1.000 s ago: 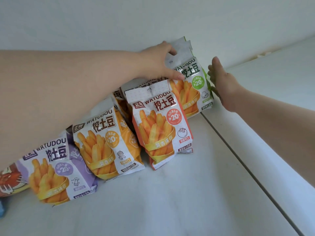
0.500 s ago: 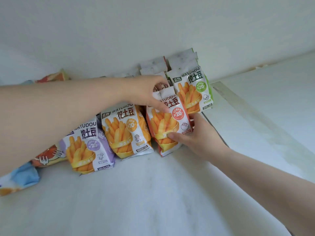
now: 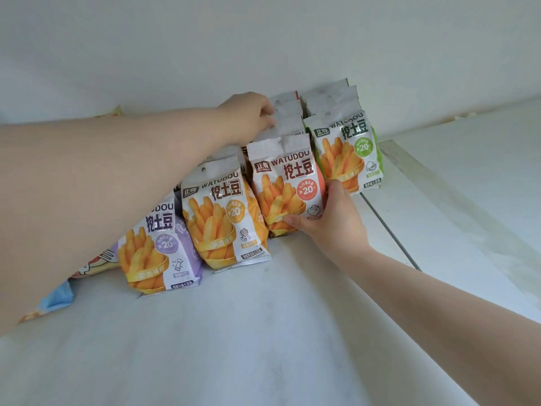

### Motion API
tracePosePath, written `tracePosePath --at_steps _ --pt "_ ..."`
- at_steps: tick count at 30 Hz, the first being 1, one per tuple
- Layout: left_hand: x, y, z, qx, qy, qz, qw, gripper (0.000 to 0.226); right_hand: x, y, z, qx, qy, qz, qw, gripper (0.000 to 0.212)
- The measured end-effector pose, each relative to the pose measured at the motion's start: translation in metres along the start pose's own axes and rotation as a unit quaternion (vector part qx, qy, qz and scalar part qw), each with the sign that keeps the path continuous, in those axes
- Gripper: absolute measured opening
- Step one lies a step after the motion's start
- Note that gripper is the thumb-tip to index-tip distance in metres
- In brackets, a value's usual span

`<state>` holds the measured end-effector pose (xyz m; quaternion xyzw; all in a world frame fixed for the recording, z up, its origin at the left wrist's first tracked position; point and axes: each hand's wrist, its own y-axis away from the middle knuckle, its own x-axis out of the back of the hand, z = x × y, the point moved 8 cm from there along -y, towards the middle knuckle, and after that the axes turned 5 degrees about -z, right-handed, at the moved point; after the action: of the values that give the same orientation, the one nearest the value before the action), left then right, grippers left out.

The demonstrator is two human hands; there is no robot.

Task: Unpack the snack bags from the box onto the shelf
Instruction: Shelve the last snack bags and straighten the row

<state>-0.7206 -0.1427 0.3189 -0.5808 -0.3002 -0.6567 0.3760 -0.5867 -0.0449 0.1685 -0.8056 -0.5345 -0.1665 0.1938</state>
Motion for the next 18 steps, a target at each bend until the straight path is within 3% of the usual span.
tracePosePath --at_steps 2,5,7,10,13,16,18 --pt "-0.009 -0.012 -0.002 0.015 -0.016 -0.040 0.999 0.038 0.001 -0.001 0.000 0.003 0.000 0.000 1.000 0.074" --pt "-0.017 -0.019 -0.001 0.016 -0.054 -0.056 0.997 0.016 0.000 -0.002 0.000 0.006 0.005 -0.008 1.000 0.073" --pt "-0.010 -0.018 0.002 0.009 -0.068 -0.015 0.998 0.023 0.001 -0.004 -0.001 0.008 0.011 -0.012 1.000 0.071" --pt "0.014 -0.009 0.005 -0.019 -0.080 0.108 0.991 0.018 0.006 -0.011 -0.005 0.014 0.034 -0.012 0.999 0.065" --pt "0.012 -0.013 -0.003 -0.012 -0.061 0.064 0.996 0.019 0.006 -0.017 -0.009 0.017 0.060 -0.026 0.998 0.064" --pt "0.012 -0.009 -0.007 0.014 -0.034 0.027 0.999 0.038 0.006 -0.012 -0.007 0.012 0.065 -0.023 0.998 0.065" --pt "0.008 0.001 0.000 0.001 0.019 -0.034 0.999 0.077 0.007 -0.008 -0.003 0.013 0.066 -0.012 0.998 0.068"
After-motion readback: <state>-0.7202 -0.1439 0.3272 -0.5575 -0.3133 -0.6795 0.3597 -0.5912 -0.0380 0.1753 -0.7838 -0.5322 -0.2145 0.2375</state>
